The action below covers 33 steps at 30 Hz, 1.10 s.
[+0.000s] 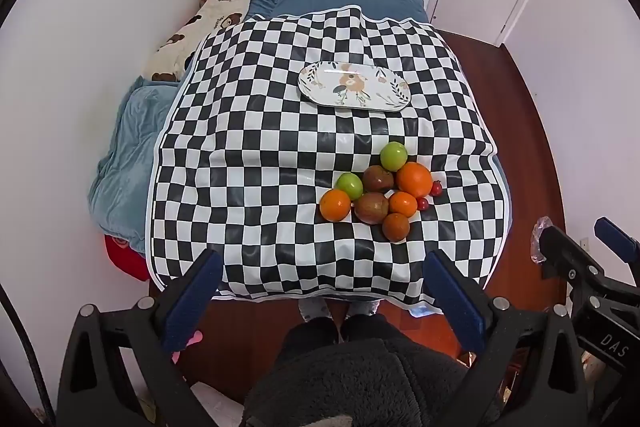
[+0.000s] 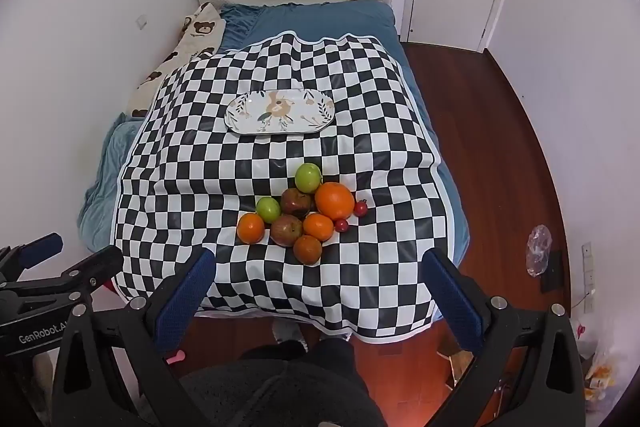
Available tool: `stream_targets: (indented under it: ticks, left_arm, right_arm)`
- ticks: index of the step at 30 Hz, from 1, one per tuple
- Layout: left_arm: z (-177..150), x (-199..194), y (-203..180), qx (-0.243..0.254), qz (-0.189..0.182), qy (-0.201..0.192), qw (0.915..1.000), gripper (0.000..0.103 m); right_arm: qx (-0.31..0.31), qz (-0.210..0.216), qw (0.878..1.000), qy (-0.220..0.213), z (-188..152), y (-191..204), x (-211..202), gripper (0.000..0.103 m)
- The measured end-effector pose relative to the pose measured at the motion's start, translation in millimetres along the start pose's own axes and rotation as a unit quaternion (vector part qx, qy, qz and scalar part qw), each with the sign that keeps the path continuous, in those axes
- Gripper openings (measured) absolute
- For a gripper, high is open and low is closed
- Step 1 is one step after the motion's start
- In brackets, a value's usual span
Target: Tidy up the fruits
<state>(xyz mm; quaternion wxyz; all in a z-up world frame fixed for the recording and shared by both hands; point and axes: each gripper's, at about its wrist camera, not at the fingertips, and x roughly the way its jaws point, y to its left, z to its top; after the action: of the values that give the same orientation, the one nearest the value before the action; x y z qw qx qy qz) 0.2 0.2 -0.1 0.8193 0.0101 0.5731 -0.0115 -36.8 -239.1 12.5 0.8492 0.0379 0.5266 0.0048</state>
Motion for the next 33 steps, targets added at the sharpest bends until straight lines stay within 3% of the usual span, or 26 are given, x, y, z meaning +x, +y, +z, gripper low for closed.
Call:
stream_targets:
  ticks: [33]
  left_arm:
    - [-0.9,-1.3,-1.0,0.004,0.007,-0.008,0.9999,0.103]
  right_arm:
    - [-0.001,-0.003,1.0,-0.006,2.8,-7.1,-6.2,0.103]
